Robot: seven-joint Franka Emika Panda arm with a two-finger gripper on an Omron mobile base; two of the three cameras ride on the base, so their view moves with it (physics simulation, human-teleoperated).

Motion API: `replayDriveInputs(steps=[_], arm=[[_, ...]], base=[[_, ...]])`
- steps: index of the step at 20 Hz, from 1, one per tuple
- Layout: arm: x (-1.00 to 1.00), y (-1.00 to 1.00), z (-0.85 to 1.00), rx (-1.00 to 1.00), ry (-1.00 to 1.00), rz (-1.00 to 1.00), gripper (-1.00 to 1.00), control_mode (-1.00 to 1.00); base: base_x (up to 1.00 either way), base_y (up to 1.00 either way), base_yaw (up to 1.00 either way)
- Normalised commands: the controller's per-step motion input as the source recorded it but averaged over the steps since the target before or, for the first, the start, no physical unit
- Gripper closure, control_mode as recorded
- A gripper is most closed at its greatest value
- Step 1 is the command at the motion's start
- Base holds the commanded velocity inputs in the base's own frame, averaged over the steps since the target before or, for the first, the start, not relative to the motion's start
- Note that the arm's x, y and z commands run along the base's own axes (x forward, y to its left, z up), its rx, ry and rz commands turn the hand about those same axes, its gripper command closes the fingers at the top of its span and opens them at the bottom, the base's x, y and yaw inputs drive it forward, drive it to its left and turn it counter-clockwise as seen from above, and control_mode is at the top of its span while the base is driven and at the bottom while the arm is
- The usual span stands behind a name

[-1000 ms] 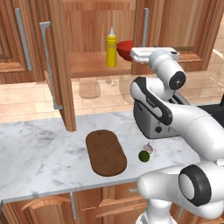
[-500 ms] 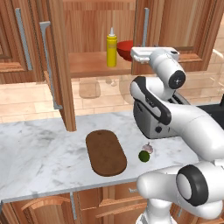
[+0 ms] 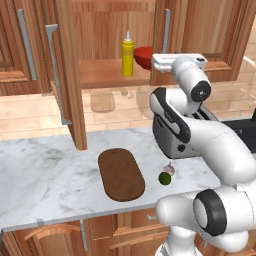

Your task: Open the cabinet. Place the bowl and condiment on the counter. Then place the lime and garlic on the cutting board.

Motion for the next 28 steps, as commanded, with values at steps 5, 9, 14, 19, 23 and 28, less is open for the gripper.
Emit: replayDriveInputs(steps=[5, 9, 14, 19, 23, 28], arm=[[0.19, -0.02, -0.1, 0.0, 0.0, -0.38, 1.0, -1.0], [0.12, -0.01, -0.02, 0.0, 0.0, -0.45, 1.0, -1.0], [0.0, -0.3, 0.0, 0.06, 0.01, -0.35, 1.0, -1.0], [0.15, -0.49, 0.0, 0.13, 0.0, -0.25, 1.0, -1.0], [0.23, -0.6, 0.0, 0.15, 0.0, -0.25, 1.0, -1.0], [0.2, -0.79, 0.08, 0.19, 0.0, -0.24, 1.0, -1.0]], base=[[0.0, 0.0, 0.0], [0.0, 0.0, 0.0], [0.0, 0.0, 0.0], [0.0, 0.0, 0.0], [0.0, 0.0, 0.0], [0.0, 0.0, 0.0]])
